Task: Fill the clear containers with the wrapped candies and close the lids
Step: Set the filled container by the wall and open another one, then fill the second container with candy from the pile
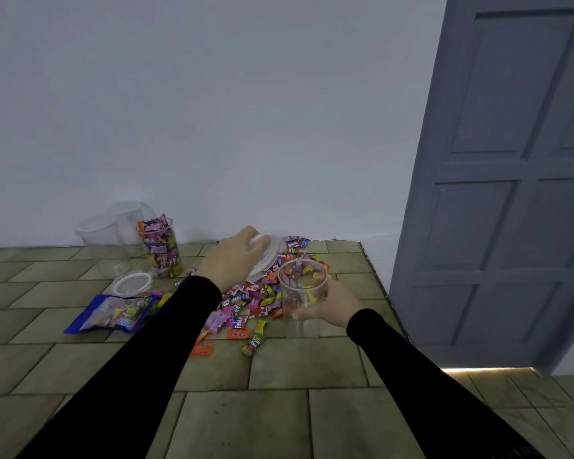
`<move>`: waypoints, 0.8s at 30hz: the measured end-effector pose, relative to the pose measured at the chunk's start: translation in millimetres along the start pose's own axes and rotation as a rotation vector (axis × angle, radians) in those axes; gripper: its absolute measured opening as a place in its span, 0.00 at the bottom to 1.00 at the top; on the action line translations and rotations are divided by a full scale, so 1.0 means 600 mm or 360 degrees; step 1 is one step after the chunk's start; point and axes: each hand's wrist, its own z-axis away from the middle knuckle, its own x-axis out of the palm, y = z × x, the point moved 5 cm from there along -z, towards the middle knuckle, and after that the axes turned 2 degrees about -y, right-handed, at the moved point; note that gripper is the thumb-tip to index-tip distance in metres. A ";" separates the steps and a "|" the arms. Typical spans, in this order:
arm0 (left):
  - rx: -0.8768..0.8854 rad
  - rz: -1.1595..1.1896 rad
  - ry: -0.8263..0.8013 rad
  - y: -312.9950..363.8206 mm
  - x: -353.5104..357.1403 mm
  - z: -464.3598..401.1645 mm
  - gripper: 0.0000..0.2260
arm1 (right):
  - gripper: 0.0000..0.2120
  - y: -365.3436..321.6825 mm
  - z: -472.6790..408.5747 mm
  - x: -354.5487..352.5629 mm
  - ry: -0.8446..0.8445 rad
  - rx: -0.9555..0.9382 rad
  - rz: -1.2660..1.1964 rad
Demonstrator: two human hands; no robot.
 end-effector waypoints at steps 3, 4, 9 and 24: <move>-0.0042 -0.0377 -0.0328 -0.036 0.032 -0.002 0.05 | 0.33 0.003 0.002 -0.005 0.0046 0.0015 0.0025; -0.0003 -0.0470 -0.0483 -0.040 0.050 0.005 0.03 | 0.32 0.004 0.003 -0.005 0.0048 0.0014 0.0021; 0.0032 -0.0523 -0.1122 -0.063 0.154 0.055 0.10 | 0.33 0.000 0.006 -0.002 0.0005 0.0013 -0.0013; 0.0195 -0.0431 -0.0879 -0.066 0.256 0.052 0.11 | 0.45 0.001 0.041 -0.014 0.0222 -0.0039 -0.0015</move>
